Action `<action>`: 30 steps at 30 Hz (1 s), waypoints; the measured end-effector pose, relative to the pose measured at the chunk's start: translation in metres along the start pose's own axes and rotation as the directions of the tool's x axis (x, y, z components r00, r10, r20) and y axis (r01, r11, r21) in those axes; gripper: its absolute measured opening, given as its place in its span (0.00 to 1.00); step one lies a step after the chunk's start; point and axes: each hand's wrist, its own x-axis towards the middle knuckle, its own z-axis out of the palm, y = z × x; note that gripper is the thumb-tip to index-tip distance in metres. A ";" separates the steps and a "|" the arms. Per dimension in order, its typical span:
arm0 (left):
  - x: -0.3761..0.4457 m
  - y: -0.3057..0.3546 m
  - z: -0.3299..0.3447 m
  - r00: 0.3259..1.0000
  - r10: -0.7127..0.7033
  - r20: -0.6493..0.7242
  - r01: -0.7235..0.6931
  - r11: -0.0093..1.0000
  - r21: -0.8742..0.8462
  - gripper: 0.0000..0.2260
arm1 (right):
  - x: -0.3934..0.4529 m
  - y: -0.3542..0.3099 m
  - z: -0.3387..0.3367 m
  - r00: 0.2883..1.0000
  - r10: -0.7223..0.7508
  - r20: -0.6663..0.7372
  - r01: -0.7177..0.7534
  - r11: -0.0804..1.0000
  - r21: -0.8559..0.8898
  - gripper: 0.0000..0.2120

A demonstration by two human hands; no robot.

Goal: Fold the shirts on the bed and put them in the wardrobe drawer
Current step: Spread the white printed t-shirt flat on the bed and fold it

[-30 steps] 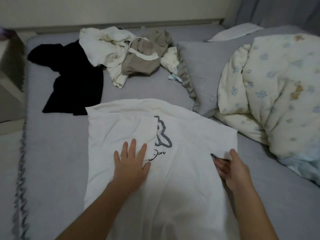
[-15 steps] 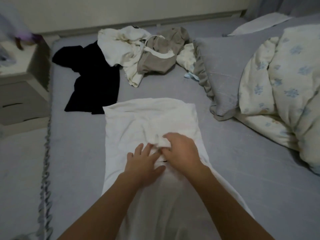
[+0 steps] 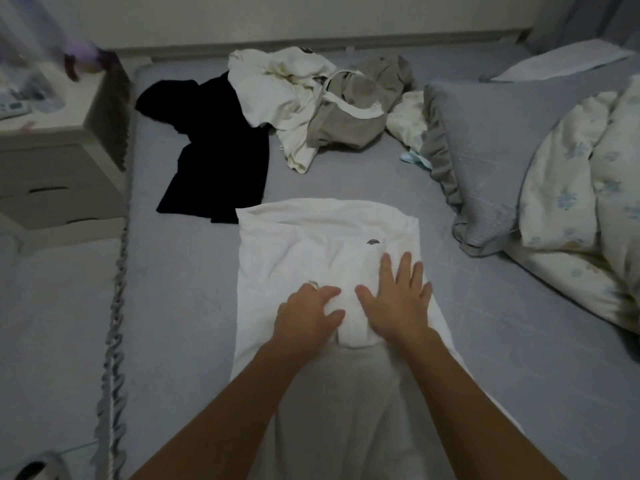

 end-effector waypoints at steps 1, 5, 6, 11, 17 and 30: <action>-0.003 -0.003 0.004 1.000 0.017 0.002 -0.017 0.995 0.095 0.22 | -0.006 0.000 0.006 0.999 0.034 -0.005 -0.034 0.999 0.005 0.41; -0.007 -0.024 0.005 0.966 0.031 -0.256 0.005 0.990 0.139 0.21 | -0.018 0.010 0.019 0.995 0.091 -0.035 -0.092 0.995 -0.026 0.40; -0.005 -0.032 0.000 0.948 0.006 -0.320 0.054 0.982 0.178 0.23 | -0.015 0.012 0.019 0.997 0.055 -0.056 -0.057 0.998 -0.036 0.39; 0.013 -0.078 -0.010 0.991 0.063 -0.115 0.000 0.877 0.480 0.28 | 0.021 0.000 0.024 0.994 -0.110 -0.011 0.108 0.987 -0.121 0.36; 0.097 -0.087 -0.030 0.982 0.147 -0.115 -0.065 0.845 0.531 0.27 | 0.096 -0.021 0.025 0.995 -0.067 -0.079 0.059 0.993 -0.099 0.37; -0.028 -0.107 -0.050 0.999 -0.042 -0.026 0.048 0.951 0.305 0.37 | 0.062 -0.012 -0.016 0.999 -0.040 0.008 0.041 0.994 -0.099 0.36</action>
